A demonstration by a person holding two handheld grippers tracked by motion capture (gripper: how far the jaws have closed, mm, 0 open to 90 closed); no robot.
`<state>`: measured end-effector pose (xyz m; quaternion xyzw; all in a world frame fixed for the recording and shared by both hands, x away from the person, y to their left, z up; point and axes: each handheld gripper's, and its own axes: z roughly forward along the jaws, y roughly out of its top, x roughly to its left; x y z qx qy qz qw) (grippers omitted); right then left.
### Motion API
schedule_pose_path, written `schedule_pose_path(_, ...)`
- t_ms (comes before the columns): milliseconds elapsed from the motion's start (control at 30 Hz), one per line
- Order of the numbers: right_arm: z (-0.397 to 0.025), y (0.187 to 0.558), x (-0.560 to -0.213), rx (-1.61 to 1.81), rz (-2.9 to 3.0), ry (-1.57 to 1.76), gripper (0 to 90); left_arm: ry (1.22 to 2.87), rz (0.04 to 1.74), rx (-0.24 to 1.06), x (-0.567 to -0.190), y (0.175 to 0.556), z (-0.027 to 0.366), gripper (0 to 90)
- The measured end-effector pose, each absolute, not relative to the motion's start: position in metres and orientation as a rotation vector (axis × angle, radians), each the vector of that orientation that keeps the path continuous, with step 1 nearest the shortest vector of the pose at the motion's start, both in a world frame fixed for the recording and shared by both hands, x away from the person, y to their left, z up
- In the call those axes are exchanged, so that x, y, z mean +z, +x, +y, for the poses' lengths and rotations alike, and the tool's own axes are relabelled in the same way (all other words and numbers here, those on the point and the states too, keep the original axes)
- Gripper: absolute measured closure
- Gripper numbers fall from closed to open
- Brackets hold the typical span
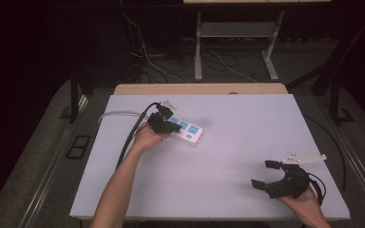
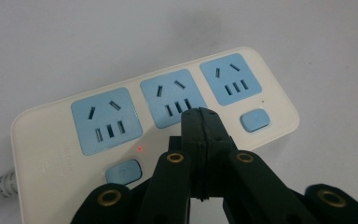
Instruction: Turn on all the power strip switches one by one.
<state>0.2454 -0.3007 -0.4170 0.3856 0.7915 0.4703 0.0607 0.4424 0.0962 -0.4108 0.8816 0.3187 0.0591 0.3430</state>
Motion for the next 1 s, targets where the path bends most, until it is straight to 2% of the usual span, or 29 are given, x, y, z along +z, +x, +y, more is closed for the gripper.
schedule_pose_path(1000, -0.3004, 0.2441, -0.4162, 1.428, 2.393, 1.158, 0.6, 2.271, 0.827, 0.129, -0.4163, 0.4436, 0.0972, 89.8)
